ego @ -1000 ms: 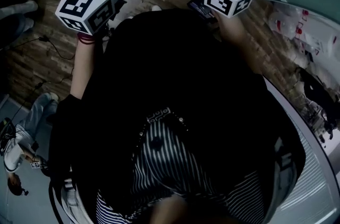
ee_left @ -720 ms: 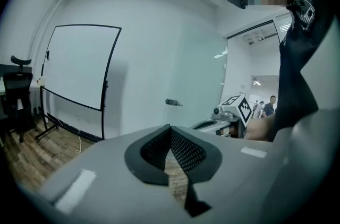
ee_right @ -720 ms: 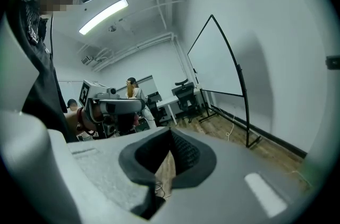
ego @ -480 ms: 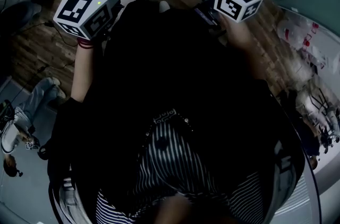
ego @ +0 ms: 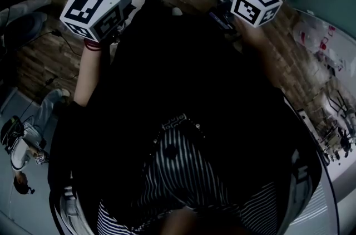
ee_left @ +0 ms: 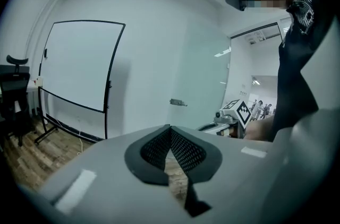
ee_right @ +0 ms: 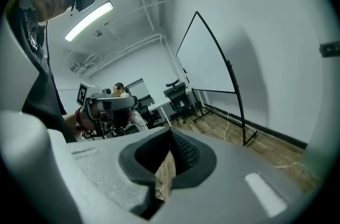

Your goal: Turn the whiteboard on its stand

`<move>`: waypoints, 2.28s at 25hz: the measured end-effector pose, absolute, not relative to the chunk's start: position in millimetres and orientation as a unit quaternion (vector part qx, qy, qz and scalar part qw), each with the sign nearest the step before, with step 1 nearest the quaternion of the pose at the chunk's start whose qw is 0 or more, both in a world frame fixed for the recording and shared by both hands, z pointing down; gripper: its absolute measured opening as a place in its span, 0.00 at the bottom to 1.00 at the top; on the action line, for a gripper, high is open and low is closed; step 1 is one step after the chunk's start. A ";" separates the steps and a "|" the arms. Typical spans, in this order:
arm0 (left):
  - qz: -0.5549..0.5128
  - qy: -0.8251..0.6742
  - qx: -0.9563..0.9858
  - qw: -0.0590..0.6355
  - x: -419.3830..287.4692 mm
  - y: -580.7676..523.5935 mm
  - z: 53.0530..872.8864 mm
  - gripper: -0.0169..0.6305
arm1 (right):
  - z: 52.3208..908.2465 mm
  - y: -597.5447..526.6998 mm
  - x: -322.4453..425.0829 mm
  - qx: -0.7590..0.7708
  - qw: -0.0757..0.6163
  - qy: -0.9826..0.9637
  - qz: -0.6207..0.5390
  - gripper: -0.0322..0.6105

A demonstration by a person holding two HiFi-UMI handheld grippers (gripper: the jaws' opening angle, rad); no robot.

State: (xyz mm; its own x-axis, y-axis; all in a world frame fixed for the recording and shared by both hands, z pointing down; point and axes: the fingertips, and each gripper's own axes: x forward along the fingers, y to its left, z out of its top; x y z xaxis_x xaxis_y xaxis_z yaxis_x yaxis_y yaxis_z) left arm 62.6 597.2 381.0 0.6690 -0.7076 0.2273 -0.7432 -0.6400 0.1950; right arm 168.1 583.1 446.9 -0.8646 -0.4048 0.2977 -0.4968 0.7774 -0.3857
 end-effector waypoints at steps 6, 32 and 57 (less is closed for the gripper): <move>0.061 -0.385 0.911 0.131 51.4 564.9 373.1 0.03 | 453.2 550.3 163.1 0.251 0.131 -0.932 0.226 0.05; 0.050 -0.282 0.946 0.150 -18.5 439.6 378.3 0.03 | 408.2 458.8 38.6 0.288 0.125 -0.924 0.217 0.05; 0.034 -0.295 0.936 0.187 -62.1 310.9 369.7 0.03 | 395.7 290.6 3.2 0.265 0.096 -0.927 0.246 0.05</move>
State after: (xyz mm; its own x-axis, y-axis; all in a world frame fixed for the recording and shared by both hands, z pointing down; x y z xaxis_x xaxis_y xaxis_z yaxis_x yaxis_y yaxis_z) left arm -62.1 310.9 369.7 0.8231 -0.5407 0.1736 -0.5658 -0.7551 0.3312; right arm 3.2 290.6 395.7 -0.8412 -0.4446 0.3077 -0.5387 0.7382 -0.4060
